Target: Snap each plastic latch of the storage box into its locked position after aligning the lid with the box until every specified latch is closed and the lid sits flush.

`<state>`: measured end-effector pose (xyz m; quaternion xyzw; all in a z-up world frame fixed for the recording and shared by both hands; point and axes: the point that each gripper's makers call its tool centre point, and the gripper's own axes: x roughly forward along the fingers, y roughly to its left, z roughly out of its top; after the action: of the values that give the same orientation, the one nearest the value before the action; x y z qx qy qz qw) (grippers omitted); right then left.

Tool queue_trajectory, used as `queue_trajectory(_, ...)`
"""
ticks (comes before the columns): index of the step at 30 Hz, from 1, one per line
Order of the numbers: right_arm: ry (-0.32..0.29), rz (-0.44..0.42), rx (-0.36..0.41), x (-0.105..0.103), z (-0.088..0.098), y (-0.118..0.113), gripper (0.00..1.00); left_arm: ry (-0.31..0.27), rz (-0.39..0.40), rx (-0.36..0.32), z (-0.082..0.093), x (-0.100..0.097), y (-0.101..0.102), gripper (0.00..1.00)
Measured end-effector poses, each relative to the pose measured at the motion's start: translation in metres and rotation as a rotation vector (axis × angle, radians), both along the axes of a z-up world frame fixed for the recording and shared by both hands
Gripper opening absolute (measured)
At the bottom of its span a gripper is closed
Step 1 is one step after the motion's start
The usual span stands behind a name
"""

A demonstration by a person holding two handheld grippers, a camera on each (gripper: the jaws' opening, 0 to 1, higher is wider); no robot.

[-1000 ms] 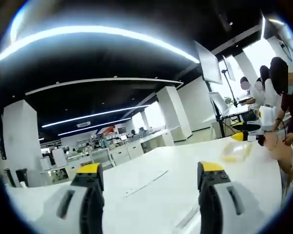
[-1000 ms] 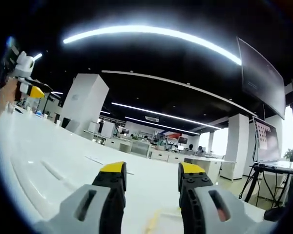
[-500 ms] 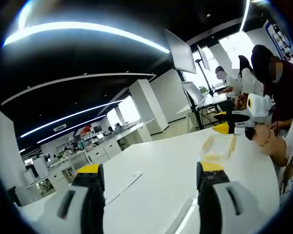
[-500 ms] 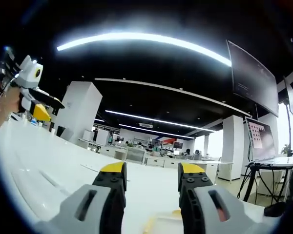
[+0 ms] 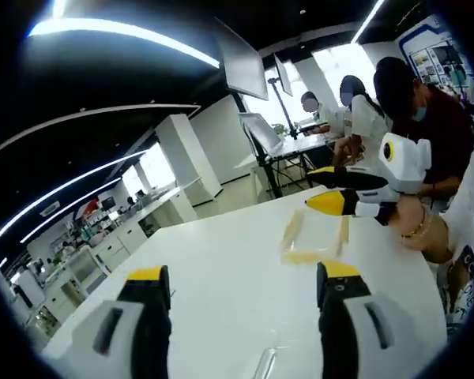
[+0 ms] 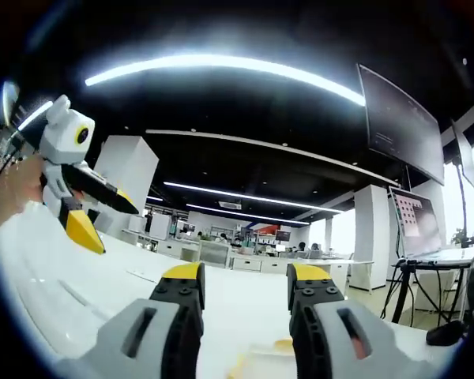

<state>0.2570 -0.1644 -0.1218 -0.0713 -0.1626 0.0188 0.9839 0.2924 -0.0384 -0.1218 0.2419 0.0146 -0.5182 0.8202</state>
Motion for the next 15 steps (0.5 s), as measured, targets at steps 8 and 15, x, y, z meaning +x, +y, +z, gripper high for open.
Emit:
queue_trajectory(8,0.004,-0.011,0.005,0.003,0.0,-0.002,0.42,0.064,-0.058,0.056,-0.023,0.012,-0.029,0.73)
queue_trajectory(15,0.004,-0.042,0.007,0.007,0.0,-0.007,0.42,0.106,-0.156,0.148,-0.051,0.02,-0.075,0.73)
